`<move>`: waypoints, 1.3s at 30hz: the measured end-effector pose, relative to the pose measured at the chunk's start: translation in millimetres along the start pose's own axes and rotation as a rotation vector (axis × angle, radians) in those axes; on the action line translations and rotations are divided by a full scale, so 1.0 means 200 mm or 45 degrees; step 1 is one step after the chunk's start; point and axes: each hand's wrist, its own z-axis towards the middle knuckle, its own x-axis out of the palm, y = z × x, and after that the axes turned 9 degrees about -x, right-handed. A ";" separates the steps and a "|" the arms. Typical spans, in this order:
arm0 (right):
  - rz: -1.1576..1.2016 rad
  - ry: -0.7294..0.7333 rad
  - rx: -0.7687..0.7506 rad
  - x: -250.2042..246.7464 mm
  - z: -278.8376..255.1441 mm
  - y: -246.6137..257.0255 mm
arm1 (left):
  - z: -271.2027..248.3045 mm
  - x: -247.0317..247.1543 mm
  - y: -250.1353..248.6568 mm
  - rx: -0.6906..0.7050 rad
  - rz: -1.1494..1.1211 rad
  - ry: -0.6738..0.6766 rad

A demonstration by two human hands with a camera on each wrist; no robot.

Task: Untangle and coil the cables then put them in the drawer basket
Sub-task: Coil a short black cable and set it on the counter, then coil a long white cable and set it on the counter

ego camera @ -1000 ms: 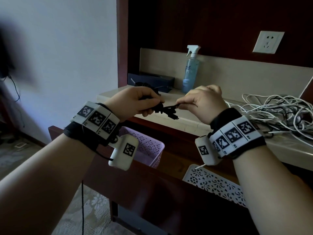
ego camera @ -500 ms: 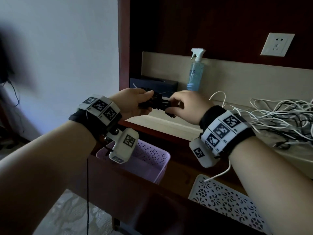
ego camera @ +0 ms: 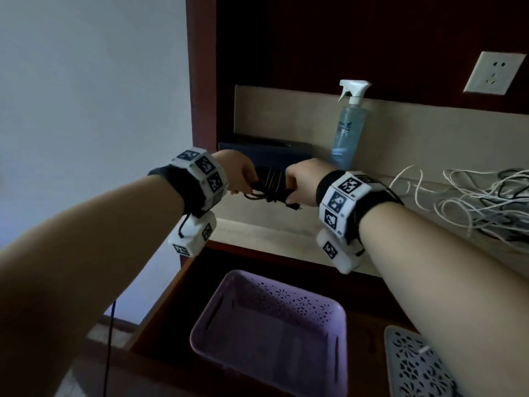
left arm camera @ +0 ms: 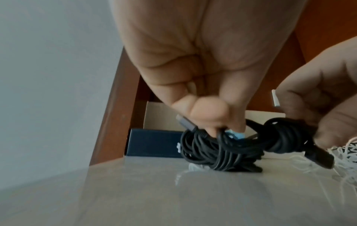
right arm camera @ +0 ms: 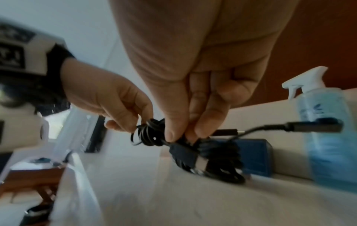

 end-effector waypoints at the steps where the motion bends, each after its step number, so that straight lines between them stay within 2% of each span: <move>1: -0.030 0.066 0.056 0.03 0.05 0.00 | 0.06 0.02 0.01 -0.008 0.000 0.064; 4: -0.008 0.021 0.184 0.11 0.13 -0.02 | 0.20 0.06 0.03 -0.057 -0.118 0.211; 8: 0.053 0.019 0.273 0.12 0.17 -0.03 | 0.29 0.09 0.05 -0.088 -0.247 0.207; 11: 0.138 0.195 0.338 0.08 0.16 -0.03 | 0.28 0.08 0.03 -0.069 -0.179 0.210; 14: 0.300 0.189 0.318 0.06 0.09 -0.02 | 0.26 0.06 0.01 -0.105 -0.138 0.231; 16: 0.279 0.213 0.286 0.04 0.00 -0.01 | 0.24 0.03 -0.03 -0.100 0.005 0.181; 19: 0.161 0.234 0.295 0.01 -0.17 -0.08 | 0.16 -0.01 -0.18 0.038 0.282 0.032; 21: 0.211 0.156 0.326 -0.02 -0.32 -0.19 | 0.11 -0.01 -0.31 0.125 0.233 0.053; 24: 0.060 0.175 0.408 -0.03 -0.57 -0.40 | 0.03 0.04 -0.53 0.211 0.054 0.113; 29: -0.235 0.442 0.509 0.06 -0.91 -0.70 | -0.04 0.27 -0.87 0.336 -0.039 0.214; 32: -0.272 0.435 0.406 0.16 -1.00 -0.84 | -0.07 0.41 -1.01 0.348 -0.041 0.276; 37: -0.133 0.070 0.125 0.25 -1.06 -0.99 | -0.13 0.58 -1.21 0.243 0.014 0.323; 39: -0.103 0.114 0.089 0.24 -1.03 -0.99 | -0.16 0.61 -1.27 0.210 0.062 0.290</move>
